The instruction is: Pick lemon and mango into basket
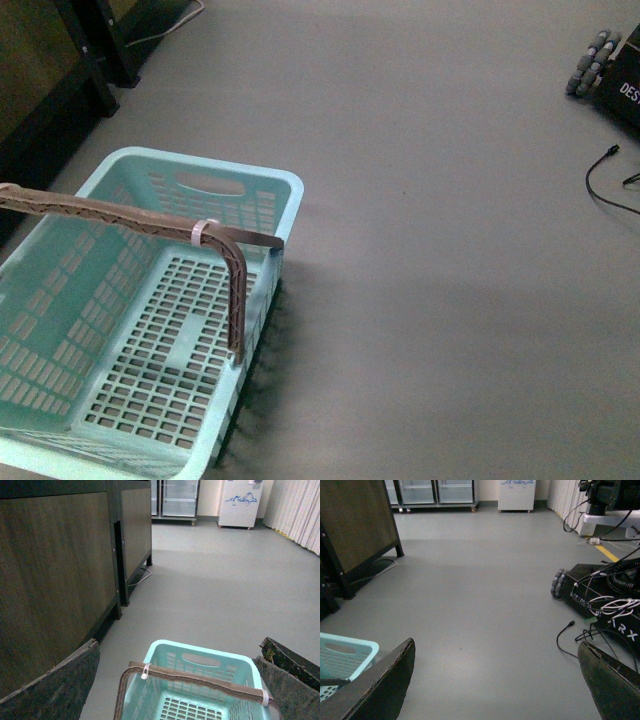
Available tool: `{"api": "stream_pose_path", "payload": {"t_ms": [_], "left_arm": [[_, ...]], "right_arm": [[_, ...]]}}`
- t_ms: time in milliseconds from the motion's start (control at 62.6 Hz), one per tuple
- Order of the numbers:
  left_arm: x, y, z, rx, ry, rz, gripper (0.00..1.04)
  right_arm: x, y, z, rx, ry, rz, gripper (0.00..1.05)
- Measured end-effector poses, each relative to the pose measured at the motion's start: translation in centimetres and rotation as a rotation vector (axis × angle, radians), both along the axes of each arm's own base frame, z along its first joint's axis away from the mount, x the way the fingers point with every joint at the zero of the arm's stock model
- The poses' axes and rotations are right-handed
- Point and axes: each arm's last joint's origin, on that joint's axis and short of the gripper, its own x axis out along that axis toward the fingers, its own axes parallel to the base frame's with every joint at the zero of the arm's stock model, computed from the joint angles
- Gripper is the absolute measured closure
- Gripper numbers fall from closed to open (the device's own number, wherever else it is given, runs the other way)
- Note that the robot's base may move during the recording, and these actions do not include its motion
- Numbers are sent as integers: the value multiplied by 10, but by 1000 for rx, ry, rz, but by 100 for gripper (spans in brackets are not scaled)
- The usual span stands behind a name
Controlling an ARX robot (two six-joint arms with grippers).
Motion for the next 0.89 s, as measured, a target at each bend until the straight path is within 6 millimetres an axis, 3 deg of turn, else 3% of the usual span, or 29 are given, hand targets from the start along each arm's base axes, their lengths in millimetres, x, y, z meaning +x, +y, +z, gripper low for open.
{"api": "stream_pose_path", "payload": {"t_ms": [671,719,799,895], "left_arm": [[0,0,0,0,1,-1,7],[1,0,0,-75,218,-58,7],[7,0,-4,-172,438,-55,7],[16,1,-5,-259,511,-36,7]], "right_arm": [[0,0,0,0,0,0,9],[0,0,0,0,0,0,9],[0,0,0,0,0,3,9],[0,0,0,0,0,3,9]]}}
